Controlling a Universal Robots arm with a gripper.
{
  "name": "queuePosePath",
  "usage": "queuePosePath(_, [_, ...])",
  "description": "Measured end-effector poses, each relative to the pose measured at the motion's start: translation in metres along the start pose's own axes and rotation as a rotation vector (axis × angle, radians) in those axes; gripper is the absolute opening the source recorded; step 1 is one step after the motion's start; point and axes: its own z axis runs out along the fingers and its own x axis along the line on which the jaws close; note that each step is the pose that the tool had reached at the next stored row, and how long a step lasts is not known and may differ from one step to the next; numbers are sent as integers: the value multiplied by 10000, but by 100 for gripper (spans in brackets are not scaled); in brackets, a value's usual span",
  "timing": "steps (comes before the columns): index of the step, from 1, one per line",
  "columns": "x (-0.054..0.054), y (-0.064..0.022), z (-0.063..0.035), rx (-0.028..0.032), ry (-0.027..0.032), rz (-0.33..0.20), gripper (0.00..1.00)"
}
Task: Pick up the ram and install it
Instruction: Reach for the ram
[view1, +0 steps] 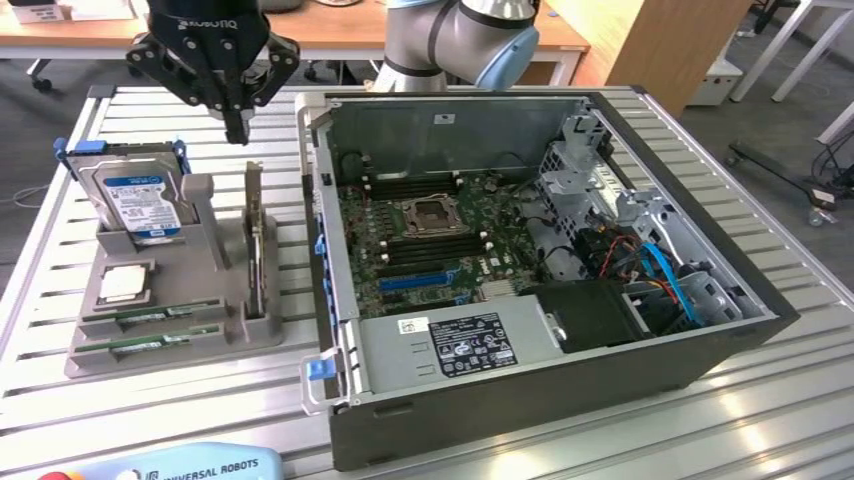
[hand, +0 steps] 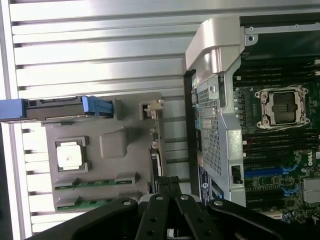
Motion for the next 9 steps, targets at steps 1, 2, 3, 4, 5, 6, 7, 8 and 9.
queuePosePath(1, [25,-3,0,0,-1,8,10])
queuePosePath(2, [50,-5,0,0,-1,15,10])
queuePosePath(3, [74,-7,0,0,-1,23,10])
queuePosePath(4, [96,-9,0,0,-2,31,10])
queuePosePath(5, [117,-11,0,0,-2,40,10])
queuePosePath(6, [138,-13,0,1,-3,51,10])
queuePosePath(7, [158,-16,0,1,-3,61,10])
queuePosePath(8, [179,-18,0,1,-4,72,10])
queuePosePath(9, [199,-20,0,1,-4,82,10])
